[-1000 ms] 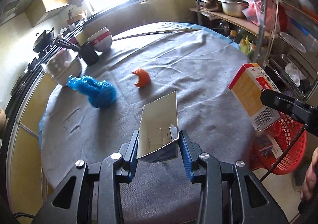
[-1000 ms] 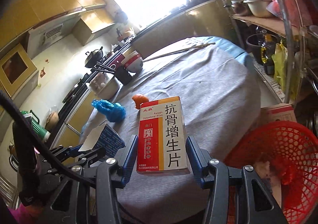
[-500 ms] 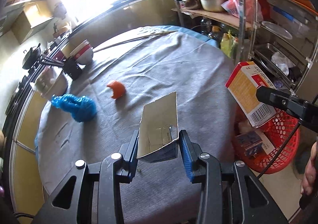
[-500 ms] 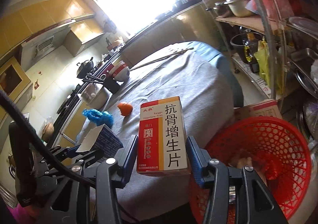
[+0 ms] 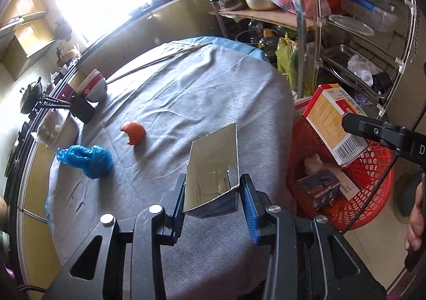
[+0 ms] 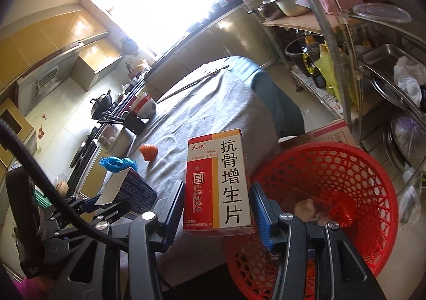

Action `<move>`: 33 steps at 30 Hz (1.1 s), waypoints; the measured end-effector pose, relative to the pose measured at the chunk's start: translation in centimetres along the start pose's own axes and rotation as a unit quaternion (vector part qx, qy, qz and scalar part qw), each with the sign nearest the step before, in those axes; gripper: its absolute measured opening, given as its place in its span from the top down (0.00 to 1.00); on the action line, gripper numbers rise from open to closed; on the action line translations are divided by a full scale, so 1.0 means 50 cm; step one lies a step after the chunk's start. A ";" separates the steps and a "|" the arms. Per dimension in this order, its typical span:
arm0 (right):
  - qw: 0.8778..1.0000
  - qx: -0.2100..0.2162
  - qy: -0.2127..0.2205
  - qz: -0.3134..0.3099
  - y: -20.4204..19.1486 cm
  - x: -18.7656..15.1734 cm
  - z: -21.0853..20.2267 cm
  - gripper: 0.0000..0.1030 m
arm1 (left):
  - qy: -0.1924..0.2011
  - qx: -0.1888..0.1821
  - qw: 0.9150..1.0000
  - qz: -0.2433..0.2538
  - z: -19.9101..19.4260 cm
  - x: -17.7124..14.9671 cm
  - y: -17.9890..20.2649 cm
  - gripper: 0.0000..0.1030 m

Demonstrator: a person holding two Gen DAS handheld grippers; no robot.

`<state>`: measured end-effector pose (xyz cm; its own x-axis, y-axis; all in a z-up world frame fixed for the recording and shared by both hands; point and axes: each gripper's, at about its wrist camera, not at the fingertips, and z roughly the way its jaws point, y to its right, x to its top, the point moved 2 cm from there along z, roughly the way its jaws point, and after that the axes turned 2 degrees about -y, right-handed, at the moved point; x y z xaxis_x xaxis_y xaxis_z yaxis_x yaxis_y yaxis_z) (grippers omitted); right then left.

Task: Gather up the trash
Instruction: 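Carry both boxes to the red basket and open both tools to drop them inside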

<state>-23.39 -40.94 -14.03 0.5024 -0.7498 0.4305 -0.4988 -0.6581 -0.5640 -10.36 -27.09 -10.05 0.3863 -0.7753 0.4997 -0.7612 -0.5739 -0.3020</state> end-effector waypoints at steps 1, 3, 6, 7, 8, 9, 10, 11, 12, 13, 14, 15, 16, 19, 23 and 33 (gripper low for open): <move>1.000 -0.002 0.000 0.002 0.006 -0.001 -0.002 0.49 | 0.000 -0.001 1.000 0.002 0.001 0.001 0.003 0.61; 1.000 -0.003 0.002 0.008 0.016 0.000 -0.007 0.49 | 0.000 -0.002 1.000 0.008 0.001 0.005 0.012 0.61; 1.000 -0.007 0.004 0.017 0.033 -0.001 -0.014 0.49 | 0.000 -0.004 1.000 0.018 0.002 0.011 0.028 0.61; 1.000 -0.007 0.004 0.019 0.038 -0.001 -0.016 0.49 | 0.000 -0.005 1.000 0.021 0.002 0.012 0.033 0.61; 1.000 -0.008 0.004 0.022 0.044 -0.002 -0.019 0.49 | -0.001 -0.005 1.000 0.024 0.003 0.014 0.039 0.61; 1.000 -0.010 0.005 0.024 0.049 -0.002 -0.021 0.49 | 0.000 -0.005 1.000 0.027 0.003 0.016 0.044 0.61; 1.000 -0.012 0.006 0.026 0.054 -0.003 -0.024 0.49 | 0.000 -0.005 0.999 0.032 0.004 0.018 0.051 0.61; 0.999 -0.013 0.007 0.029 0.058 -0.004 -0.026 0.49 | -0.001 -0.006 0.999 0.034 0.005 0.020 0.055 0.61; 0.999 -0.015 0.007 0.033 0.066 -0.005 -0.029 0.49 | -0.001 -0.008 0.999 0.037 0.005 0.021 0.062 0.61; 0.999 -0.017 0.008 0.035 0.071 -0.005 -0.031 0.49 | -0.002 -0.010 0.999 0.041 0.006 0.024 0.069 0.61; 0.999 -0.019 0.008 0.037 0.076 -0.005 -0.034 0.49 | -0.002 -0.011 0.999 0.044 0.007 0.025 0.074 0.61; 0.999 -0.022 0.009 0.039 0.083 -0.006 -0.038 0.49 | -0.002 -0.012 0.999 0.047 0.008 0.027 0.081 0.61; 0.999 -0.024 0.009 0.042 0.089 -0.007 -0.042 0.49 | -0.002 -0.014 0.999 0.051 0.008 0.029 0.087 0.61; 0.998 -0.033 0.010 0.053 0.115 -0.010 -0.054 0.49 | -0.001 -0.021 0.998 0.064 0.011 0.036 0.111 0.61; 0.996 -0.044 0.012 0.072 0.152 -0.015 -0.069 0.49 | -0.003 -0.032 0.996 0.079 0.015 0.042 0.142 0.61; 0.986 -0.040 -0.008 0.161 0.231 -0.024 -0.084 0.42 | 0.008 -0.081 0.990 0.112 0.011 0.048 0.207 0.42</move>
<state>-32.73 -47.93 -18.09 0.3194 -0.9203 0.2258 -0.6885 -0.3891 -0.6120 -17.03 -35.05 -12.40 0.1903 -0.8738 0.4474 -0.9014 -0.3361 -0.2730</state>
